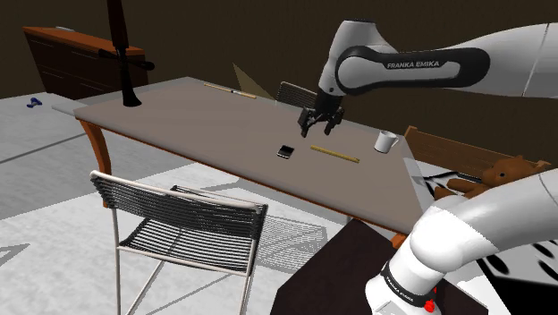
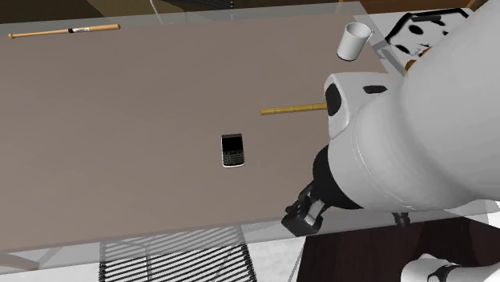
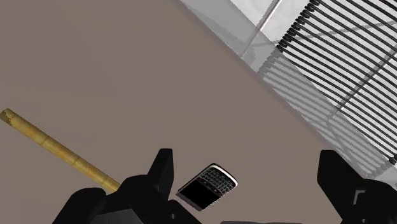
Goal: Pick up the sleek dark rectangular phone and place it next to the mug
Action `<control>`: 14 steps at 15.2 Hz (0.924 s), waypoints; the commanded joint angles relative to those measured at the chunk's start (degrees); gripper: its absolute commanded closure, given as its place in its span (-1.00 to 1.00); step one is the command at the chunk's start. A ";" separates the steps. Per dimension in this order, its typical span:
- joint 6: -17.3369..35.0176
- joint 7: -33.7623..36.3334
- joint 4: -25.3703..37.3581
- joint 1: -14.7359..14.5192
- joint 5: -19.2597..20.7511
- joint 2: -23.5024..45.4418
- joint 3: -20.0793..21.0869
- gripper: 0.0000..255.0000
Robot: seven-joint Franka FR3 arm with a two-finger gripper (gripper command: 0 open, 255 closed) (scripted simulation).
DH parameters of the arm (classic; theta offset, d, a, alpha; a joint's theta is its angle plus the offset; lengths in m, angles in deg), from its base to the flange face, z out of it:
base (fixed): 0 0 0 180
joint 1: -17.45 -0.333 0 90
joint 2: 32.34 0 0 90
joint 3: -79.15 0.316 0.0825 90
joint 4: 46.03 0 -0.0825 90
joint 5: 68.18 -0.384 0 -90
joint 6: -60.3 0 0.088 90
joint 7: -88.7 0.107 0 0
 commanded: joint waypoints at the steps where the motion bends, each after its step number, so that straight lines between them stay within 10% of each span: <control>1: 3.57 3.20 0.74 1.28 0.56 4.24 0.48 -1.00; 14: 17.31 24.78 13.37 7.21 7.09 31.40 1.29 -1.00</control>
